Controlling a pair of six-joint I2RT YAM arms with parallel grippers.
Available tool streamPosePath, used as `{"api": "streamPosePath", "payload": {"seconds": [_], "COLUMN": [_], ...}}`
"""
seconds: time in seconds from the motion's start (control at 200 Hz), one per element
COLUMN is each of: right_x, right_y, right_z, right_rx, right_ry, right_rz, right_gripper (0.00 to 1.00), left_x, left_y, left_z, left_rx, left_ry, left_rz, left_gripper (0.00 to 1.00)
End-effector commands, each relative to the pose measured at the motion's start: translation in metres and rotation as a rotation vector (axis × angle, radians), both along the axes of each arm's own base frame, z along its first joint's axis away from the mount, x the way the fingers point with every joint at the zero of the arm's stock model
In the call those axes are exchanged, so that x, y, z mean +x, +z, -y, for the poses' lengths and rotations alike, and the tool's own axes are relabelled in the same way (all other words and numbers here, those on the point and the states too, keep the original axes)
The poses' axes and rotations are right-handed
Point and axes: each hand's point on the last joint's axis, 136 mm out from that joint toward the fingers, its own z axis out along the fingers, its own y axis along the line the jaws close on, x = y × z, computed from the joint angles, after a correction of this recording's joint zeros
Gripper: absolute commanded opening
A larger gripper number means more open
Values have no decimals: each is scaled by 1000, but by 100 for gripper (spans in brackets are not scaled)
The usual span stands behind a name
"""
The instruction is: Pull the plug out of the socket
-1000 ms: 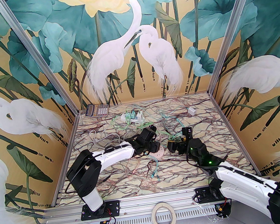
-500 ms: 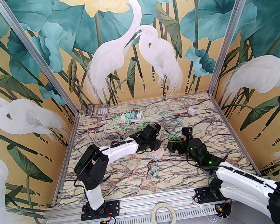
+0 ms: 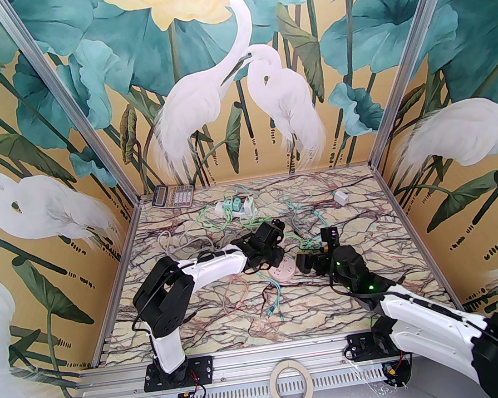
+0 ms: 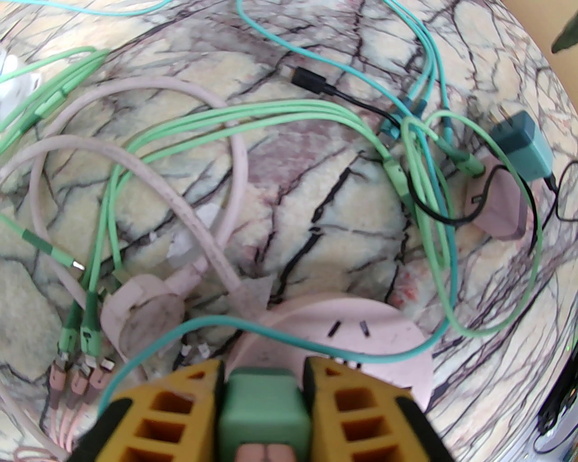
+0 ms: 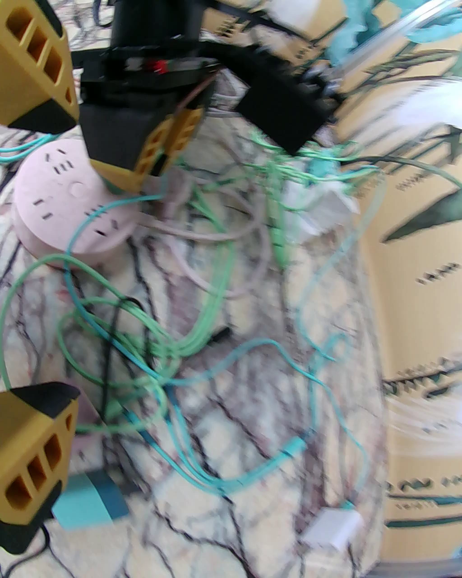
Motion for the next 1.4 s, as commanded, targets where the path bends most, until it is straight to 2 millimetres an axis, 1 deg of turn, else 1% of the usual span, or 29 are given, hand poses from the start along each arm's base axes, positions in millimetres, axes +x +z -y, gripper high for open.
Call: {"api": "streamPosePath", "payload": {"seconds": [0.0, 0.09, 0.155, 0.225, 0.3, 0.315, 0.36, 0.385, 0.425, 0.51, 0.605, 0.665, 0.755, 0.84, 0.92, 0.96, 1.035, 1.08, 1.12, 1.195, 1.225, 1.315, 1.395], "right_x": [4, 11, 10, 8, 6, 5, 3, 2, 0, -6, -6, -3, 3, 7, 11, 13, 17, 19, 19, 17, 16, 14, 13], "right_y": [9, -6, -13, -23, -29, -30, -35, -37, -42, -51, -60, -62, -68, -67, -70, -73, -78, -84, -89, -99, -102, -108, -109], "right_z": [-24, -25, -32, -34, -37, -38, -40, -40, -41, -45, -46, -47, -43, -43, -38, -36, -38, -39, -41, -44, -44, -37, -31], "right_rx": [64, 43, 36, 36, 46, 49, 61, 65, 78, 112, 114, 102, 68, 56, 21, -5, -31, -40, -38, -39, -47, -80, -105], "right_ry": [82, 44, 74, 82, 89, 91, 94, 91, 94, 102, 92, 88, 58, 53, 31, 26, 36, 37, 45, 57, 58, 32, 14], "right_rz": [-30, -117, -152, -195, -232, -239, -263, -277, -301, -347, -376, -383, -396, -385, -381, -392, -406, -427, -452, -497, -511, -532, -533], "right_gripper": [99, 99, 100, 89, 83, 78, 69, 63, 59, 58, 58, 58, 58, 59, 59, 59, 59, 58, 57, 49, 48, 46, 43], "left_x": [-13, -13, -13, -11, -11, -11, -12, -12, -13, -13, -15, -16, -18, -21, -23, -23, -26, -27, -28, -29, -29, -30, -31], "left_y": [-16, -17, -16, -14, -15, -15, -14, -14, -15, -14, -12, -11, -10, -9, -8, -7, -8, -8, -8, -9, -9, -7, -5], "left_z": [-16, -19, -23, -30, -33, -33, -31, -30, -31, -28, -26, -25, -23, -23, -23, -23, -21, -20, -20, -19, -19, -16, -14], "left_rx": [41, 34, 30, 50, 56, 55, 47, 43, 46, 38, 47, 54, 64, 70, 72, 74, 71, 71, 70, 70, 68, 53, 25], "left_ry": [102, 145, 176, 221, 252, 255, 254, 258, 262, 259, 248, 244, 235, 232, 223, 216, 203, 196, 194, 192, 190, 186, 190], "left_rz": [-60, -66, -64, -61, -68, -71, -83, -86, -90, -90, -81, -75, -66, -66, -63, -61, -63, -64, -65, -71, -74, -85, -111], "left_gripper": [24, 28, 27, 27, 27, 27, 27, 27, 27, 27, 27, 27, 27, 27, 27, 26, 26, 26, 26, 26, 25, 22, 21]}}
